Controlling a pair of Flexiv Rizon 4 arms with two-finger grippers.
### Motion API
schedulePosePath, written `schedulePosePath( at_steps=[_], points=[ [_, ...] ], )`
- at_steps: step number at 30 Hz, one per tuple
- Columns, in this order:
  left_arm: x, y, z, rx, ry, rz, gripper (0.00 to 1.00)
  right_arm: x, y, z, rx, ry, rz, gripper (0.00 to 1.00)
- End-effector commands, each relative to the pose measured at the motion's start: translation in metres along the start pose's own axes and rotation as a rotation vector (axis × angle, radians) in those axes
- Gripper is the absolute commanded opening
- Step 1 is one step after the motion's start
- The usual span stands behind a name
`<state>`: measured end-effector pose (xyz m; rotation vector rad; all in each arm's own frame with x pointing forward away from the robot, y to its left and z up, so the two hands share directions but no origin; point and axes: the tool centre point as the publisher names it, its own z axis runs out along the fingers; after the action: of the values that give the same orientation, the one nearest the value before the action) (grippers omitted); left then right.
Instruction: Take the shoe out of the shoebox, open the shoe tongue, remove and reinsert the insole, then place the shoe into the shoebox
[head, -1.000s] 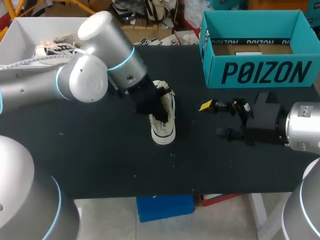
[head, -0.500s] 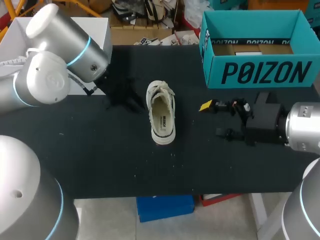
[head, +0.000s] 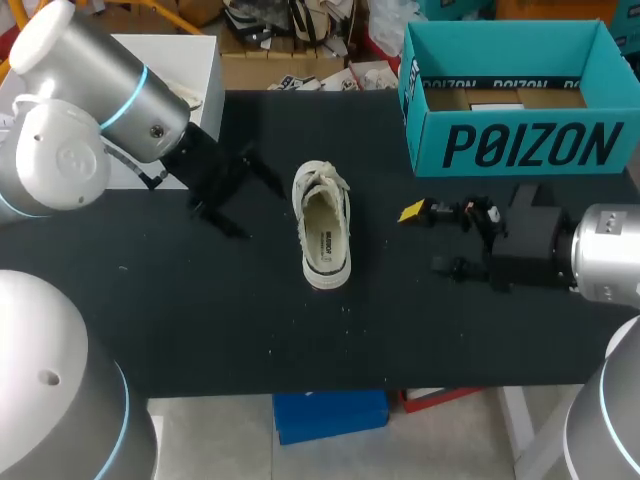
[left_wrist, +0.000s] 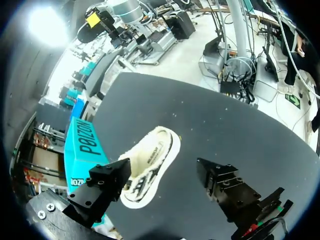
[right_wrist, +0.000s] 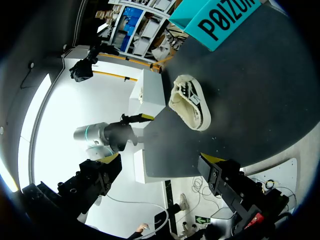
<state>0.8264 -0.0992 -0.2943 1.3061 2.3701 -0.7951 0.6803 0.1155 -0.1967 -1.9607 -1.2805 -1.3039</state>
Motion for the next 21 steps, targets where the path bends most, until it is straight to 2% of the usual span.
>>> schedulePosePath(
  at_steps=[1, 2, 3, 4, 10, 21],
  points=[
    [0.001, 0.001, 0.002, 0.001, 0.009, -0.079, 1.0, 0.0, 0.0, -0.001, 0.001, -0.001, 0.001, 1.0],
    [0.001, 0.001, 0.002, 0.001, 0.009, -0.079, 1.0, 0.0, 0.0, -0.001, 0.001, -0.001, 0.001, 1.0],
    [0.001, 0.001, 0.003, 0.049, 0.009, -0.16, 1.0, 0.0, 0.0, -0.001, 0.001, -0.001, 0.001, 1.0],
    [0.001, 0.0, 0.001, 0.064, 0.014, -0.229, 1.0, 0.0, 0.0, -0.001, 0.001, -0.001, 0.001, 1.0],
    [0.004, 0.001, -0.012, 0.064, -0.016, -0.41, 1.0, 0.0, 0.0, -0.001, 0.001, -0.001, 0.001, 1.0],
    [0.025, 0.022, -0.031, -0.019, -0.086, -0.733, 1.0, 0.0, 0.0, -0.001, 0.001, -0.001, 0.001, 1.0]
  ],
)
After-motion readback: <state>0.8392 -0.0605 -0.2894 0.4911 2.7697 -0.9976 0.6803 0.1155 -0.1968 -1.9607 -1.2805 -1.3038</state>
